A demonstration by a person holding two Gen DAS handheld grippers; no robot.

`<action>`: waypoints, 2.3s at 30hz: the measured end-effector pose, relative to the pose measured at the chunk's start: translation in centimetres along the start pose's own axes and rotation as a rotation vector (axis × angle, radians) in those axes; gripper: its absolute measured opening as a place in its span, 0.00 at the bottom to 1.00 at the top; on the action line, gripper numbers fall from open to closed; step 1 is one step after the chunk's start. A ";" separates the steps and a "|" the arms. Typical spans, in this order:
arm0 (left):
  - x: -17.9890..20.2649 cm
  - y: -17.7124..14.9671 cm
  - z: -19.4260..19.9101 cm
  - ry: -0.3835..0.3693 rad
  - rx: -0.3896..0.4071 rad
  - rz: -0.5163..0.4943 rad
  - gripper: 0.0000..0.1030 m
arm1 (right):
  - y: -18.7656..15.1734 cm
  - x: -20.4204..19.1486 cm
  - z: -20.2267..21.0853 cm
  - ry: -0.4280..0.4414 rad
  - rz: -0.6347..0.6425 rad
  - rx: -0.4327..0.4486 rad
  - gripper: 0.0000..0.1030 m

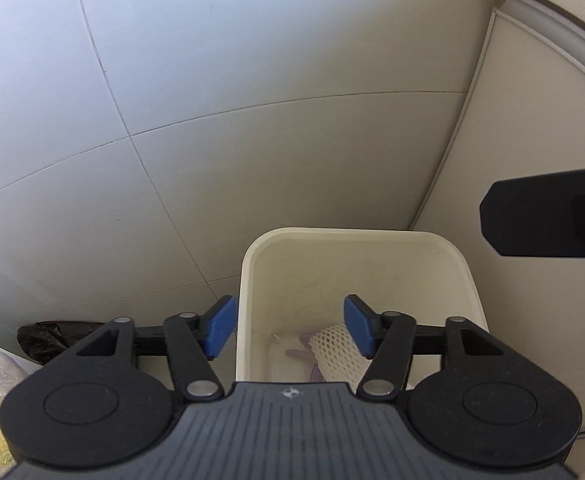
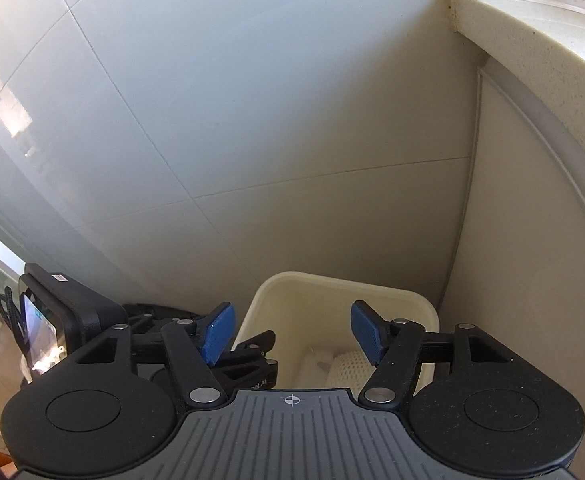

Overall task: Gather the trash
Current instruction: 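Open both tools to drop the glove and foam net into the wastebasket, then move both open tools back up to the counter items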

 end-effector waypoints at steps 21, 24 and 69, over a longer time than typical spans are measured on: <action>-0.4 2.8 3.9 -0.044 0.074 0.042 0.94 | 2.5 0.7 3.4 -0.089 -0.002 0.126 0.80; -0.2 4.1 5.1 -0.048 0.104 0.043 0.96 | 3.4 0.8 5.1 -0.087 -0.015 0.163 0.84; 23.6 15.8 15.0 -0.525 0.360 -0.122 0.86 | 12.7 24.5 28.7 -0.264 -0.364 0.648 0.97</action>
Point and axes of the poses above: each gripper's, at about its wrist camera, not at the fingertips, and z roughly against the way its jaws point, x to its right, y to its top, the point moved 8 cm from there along -z, roughly the way its jaws point, and after that the axes turned 8 degrees about x, right-handed, at the moved point
